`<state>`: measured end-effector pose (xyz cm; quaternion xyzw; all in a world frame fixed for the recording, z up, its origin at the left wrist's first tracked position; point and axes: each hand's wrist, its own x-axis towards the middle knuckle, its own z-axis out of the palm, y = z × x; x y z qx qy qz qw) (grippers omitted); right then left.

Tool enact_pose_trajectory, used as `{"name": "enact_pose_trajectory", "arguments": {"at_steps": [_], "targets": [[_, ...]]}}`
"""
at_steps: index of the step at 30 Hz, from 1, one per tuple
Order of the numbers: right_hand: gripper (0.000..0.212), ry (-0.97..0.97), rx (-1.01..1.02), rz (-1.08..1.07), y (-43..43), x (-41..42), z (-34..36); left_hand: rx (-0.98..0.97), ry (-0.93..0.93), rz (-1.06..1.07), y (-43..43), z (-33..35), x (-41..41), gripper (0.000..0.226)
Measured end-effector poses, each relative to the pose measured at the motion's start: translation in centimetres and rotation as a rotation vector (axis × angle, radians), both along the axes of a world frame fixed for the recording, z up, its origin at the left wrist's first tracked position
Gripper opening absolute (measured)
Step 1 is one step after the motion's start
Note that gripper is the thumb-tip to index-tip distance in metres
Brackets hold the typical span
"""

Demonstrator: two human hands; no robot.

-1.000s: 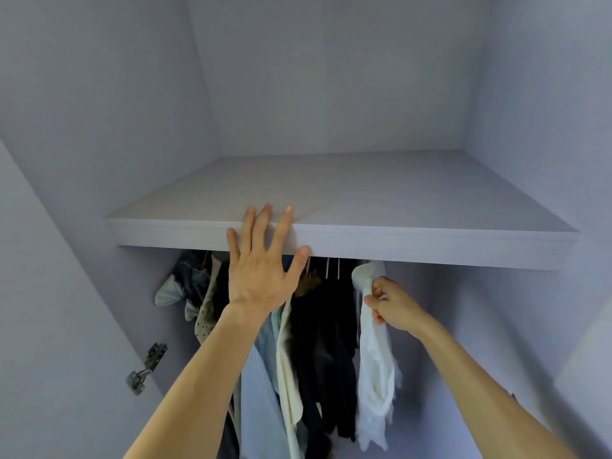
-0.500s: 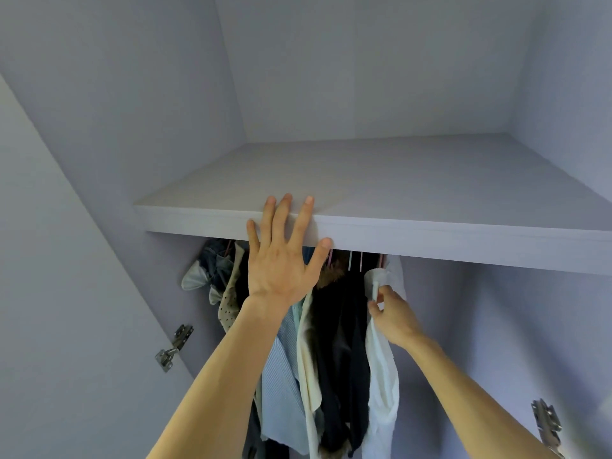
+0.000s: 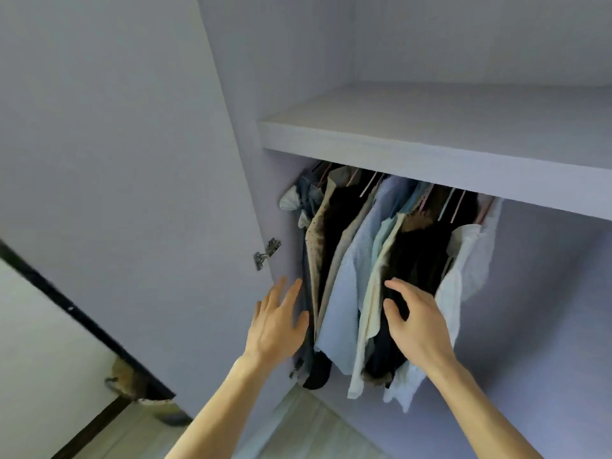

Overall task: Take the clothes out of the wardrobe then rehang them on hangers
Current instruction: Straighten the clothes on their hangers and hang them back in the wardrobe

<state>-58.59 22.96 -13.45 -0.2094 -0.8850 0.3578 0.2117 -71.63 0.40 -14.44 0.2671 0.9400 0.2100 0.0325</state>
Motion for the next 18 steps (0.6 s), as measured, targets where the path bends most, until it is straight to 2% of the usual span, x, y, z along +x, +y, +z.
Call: {"name": "enact_pose_trajectory", "arguments": {"at_steps": [3, 7, 13, 18], "targets": [[0.036, 0.027, 0.073, 0.242, -7.6, -0.3, 0.4, -0.108, -0.111, 0.189, -10.6, -4.0, 4.0, 0.061], [0.034, 0.002, 0.197, 0.514, -18.9, 0.1, -0.6, -0.208, -0.161, 0.401, -24.8, -6.4, 12.0, 0.056], [0.035, -0.05, 0.288, 0.929, -37.1, 6.1, -4.2, -0.21, -0.295, 0.802, -43.1, -9.1, 28.7, 0.057], [0.038, -0.134, 0.468, 1.337, -50.3, 13.9, -6.8, -0.175, -0.431, 1.137, -52.9, -11.8, 44.9, 0.054]]}}
